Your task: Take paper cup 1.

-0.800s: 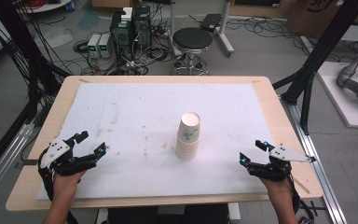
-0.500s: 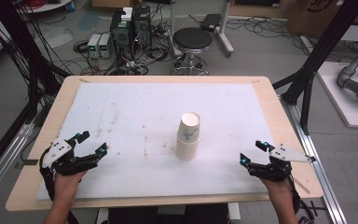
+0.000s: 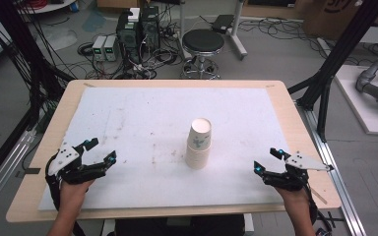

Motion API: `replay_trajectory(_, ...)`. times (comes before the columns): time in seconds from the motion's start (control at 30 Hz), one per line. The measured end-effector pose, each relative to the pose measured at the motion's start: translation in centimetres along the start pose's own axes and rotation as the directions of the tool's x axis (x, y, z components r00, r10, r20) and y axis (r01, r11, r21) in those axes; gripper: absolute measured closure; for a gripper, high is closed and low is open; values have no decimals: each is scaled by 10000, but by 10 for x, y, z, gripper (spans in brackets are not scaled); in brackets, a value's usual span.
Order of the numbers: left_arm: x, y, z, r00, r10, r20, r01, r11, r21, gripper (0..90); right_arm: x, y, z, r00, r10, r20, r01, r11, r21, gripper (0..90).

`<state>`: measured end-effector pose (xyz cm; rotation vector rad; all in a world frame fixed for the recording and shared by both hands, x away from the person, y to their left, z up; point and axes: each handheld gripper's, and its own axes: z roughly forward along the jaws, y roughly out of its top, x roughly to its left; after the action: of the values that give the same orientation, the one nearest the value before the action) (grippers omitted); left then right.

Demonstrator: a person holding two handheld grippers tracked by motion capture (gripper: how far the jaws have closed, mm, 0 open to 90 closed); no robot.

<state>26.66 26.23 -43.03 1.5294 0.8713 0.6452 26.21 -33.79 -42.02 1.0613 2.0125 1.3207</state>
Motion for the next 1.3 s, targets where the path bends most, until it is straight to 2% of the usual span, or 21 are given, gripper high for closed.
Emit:
replay_trajectory(0.27,-7,2,-1,9990,-111,436,113,9999,-51,169,6,4,1,10000,-85,-48,85,10000,-44,194)
replay_trajectory(0.4,-15,8,2,9971,49,759,-40,9999,-129,168,8,3,6,9997,-198,-148,199,9997,112,195)
replay_trajectory(0.6,-30,22,13,9872,185,1586,-172,9998,-100,168,9,2,9,9996,-242,-150,246,9994,258,195)
replay_trajectory(0.63,-33,24,16,9849,217,1719,-210,9998,-60,168,10,2,9,9996,-254,-157,258,9993,277,195)
replay_trajectory(0.73,-39,32,24,9714,206,2365,-208,9998,-15,168,11,2,9,9994,-290,-180,295,9992,270,195)
replay_trajectory(0.8,-43,38,29,9662,197,2569,-190,9998,-50,168,11,2,9,9995,-263,-192,267,9994,231,195)
replay_trajectory(0.83,-45,42,33,9614,151,2747,-134,9999,-78,167,11,2,9,9994,-280,-187,284,9993,251,195)
replay_trajectory(0.9,-51,50,38,9550,282,2951,-269,9996,-85,166,11,2,9,9995,-249,-201,254,9994,230,195)
replay_trajectory(0.97,-58,59,46,9443,441,3261,-436,9990,-87,166,11,2,8,9995,-266,-193,271,9993,256,195)
replay_trajectory(1.07,-67,69,56,9347,625,3499,-633,9980,-92,166,10,2,7,9995,-272,-189,276,9993,235,196)
replay_trajectory(1.3,-82,85,74,9191,886,3839,-972,9953,31,166,11,2,6,9994,-289,-210,294,9993,233,195)
